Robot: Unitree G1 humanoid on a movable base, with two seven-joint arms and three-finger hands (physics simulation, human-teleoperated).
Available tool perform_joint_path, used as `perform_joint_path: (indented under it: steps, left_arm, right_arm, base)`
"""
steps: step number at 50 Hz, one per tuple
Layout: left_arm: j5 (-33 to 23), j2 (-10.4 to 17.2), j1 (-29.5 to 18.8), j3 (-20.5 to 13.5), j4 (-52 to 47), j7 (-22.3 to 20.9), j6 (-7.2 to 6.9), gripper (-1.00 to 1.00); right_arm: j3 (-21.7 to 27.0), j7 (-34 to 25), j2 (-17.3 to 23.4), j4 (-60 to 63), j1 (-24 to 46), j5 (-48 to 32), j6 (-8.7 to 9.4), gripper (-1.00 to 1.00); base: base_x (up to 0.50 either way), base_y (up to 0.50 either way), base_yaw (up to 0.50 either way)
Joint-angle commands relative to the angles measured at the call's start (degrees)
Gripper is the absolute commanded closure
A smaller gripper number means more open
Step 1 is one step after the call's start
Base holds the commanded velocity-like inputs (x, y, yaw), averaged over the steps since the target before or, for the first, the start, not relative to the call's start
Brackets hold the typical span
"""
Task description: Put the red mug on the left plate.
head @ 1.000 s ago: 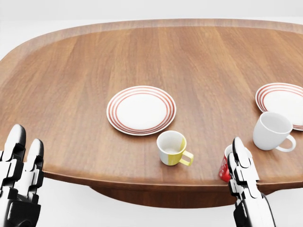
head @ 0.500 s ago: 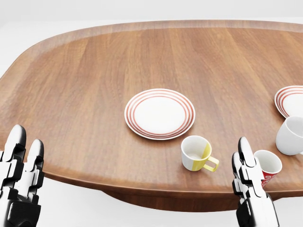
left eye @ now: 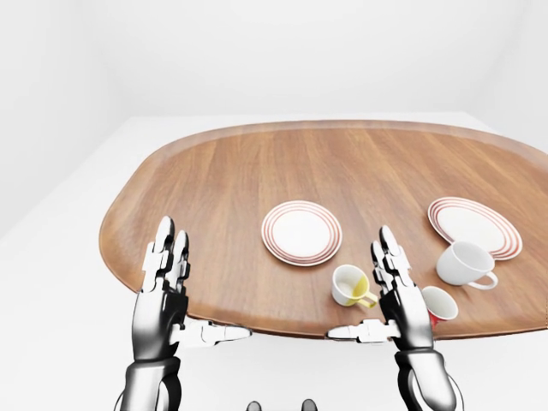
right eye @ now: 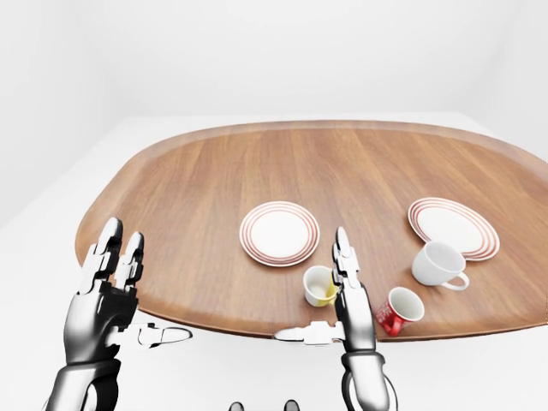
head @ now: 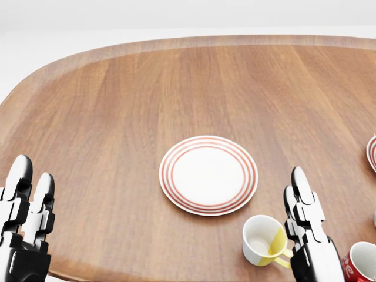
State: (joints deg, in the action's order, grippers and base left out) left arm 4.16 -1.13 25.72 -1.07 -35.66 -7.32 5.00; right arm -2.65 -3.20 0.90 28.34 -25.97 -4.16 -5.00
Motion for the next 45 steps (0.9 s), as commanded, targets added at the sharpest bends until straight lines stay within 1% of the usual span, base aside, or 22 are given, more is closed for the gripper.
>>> perform_joint_path:
  steps: [1,28,30,34,45]
  left_arm:
    - [-0.1,0.0,-0.3,0.0,0.2,0.0,0.0,-1.0]
    - [-0.1,0.0,-0.5,-0.1,0.5,0.0,0.0,-1.0]
    - [0.0,0.0,-0.5,-0.1,0.3,0.0,0.0,-1.0]
    - [0.0,0.0,-1.1,-0.3,0.7,0.1,0.0,-1.0]
    - [-0.1,-0.1,-0.6,-0.2,0.3,0.0,0.0,-1.0]
  right_arm:
    - [-0.2,-0.9,0.2,0.1,-0.1,0.7,0.0,-1.0]
    - [-0.6,-1.5,0.4,0.4,-0.4,0.9,0.0,-1.0]
    - [-0.7,-3.0,0.8,0.1,-0.2,1.9,0.0,-1.0]
    - [-0.9,-3.0,0.7,0.3,-0.5,1.6,0.0,-1.0]
    - [-0.9,-3.2,0.7,0.5,-0.7,1.7,0.0,-1.0]
  base:
    - [0.5,0.12,0.0]
    - [0.5,0.07,0.0]
    - [0.5,0.05,0.0]
    - [0.5,0.04,0.0]
    - [0.51,0.02,0.0]
